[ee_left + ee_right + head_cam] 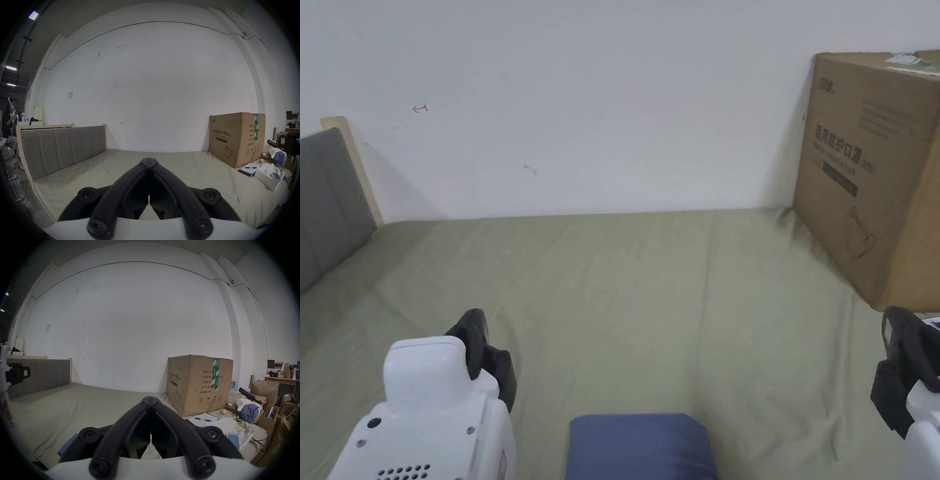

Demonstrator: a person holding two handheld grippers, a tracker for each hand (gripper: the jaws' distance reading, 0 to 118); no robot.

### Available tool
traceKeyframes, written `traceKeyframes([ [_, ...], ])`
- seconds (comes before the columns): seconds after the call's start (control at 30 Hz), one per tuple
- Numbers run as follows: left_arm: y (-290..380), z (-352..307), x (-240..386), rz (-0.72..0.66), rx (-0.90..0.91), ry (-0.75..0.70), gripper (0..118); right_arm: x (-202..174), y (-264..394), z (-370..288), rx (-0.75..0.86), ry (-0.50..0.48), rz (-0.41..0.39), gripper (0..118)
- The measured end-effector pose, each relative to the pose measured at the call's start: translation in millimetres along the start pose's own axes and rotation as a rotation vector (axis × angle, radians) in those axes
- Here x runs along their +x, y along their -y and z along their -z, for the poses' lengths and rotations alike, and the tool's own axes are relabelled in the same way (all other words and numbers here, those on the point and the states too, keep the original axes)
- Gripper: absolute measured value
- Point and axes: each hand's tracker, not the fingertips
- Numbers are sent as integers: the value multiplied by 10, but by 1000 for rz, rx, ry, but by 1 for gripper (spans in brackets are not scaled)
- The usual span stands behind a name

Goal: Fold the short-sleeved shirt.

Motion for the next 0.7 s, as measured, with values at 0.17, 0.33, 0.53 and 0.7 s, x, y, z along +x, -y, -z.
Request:
traceKeyframes([
  [0.17, -103, 119, -189, -39, -110, 31, 0, -105, -141, 389, -130, -195, 77, 0],
  [0.33, 86, 264, -375, -98, -210, 61, 0, -600, 552, 1426, -841, -489, 176, 0],
  [0.53, 494, 767, -579, -196, -538, 192, 0, -1141, 1755, 1856, -1263, -473, 17, 0],
  [0.7, 1094, 1467, -858, -395, -883, 402, 1, -1251, 1914, 1879, -1248, -495, -16, 0],
])
